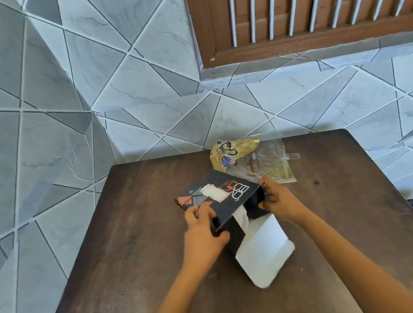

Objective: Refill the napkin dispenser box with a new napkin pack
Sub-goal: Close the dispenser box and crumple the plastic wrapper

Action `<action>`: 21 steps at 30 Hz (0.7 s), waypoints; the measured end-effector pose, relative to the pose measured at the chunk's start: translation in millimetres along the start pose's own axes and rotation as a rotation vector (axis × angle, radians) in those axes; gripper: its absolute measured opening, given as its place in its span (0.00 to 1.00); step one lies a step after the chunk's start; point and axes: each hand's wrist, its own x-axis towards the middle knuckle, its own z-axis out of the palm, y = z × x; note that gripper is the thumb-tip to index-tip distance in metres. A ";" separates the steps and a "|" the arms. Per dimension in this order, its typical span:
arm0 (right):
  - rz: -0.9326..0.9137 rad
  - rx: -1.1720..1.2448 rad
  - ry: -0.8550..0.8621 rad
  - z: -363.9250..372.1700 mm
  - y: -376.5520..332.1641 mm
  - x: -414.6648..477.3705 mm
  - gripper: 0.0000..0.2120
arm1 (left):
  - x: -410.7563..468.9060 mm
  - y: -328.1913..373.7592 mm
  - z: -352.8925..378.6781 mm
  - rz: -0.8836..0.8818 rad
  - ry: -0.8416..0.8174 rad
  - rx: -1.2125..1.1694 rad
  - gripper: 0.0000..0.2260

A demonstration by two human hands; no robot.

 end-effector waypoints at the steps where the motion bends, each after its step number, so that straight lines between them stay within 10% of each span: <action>1: 0.005 -0.021 0.034 3.0 5.9 1.9 0.18 | -1.6 -1.0 8.7 0.002 -0.016 0.034 0.18; 10: 0.163 0.132 0.201 46.1 38.9 -19.4 0.26 | 7.7 -11.6 26.5 0.049 -0.199 0.249 0.15; 14: 0.170 0.309 0.201 73.0 37.6 -36.0 0.28 | 46.8 -19.5 -8.7 -0.003 0.005 0.181 0.11; 21: 0.117 0.268 -0.010 82.4 41.3 -48.7 0.41 | 94.0 -60.1 -31.1 -0.133 -0.178 0.146 0.31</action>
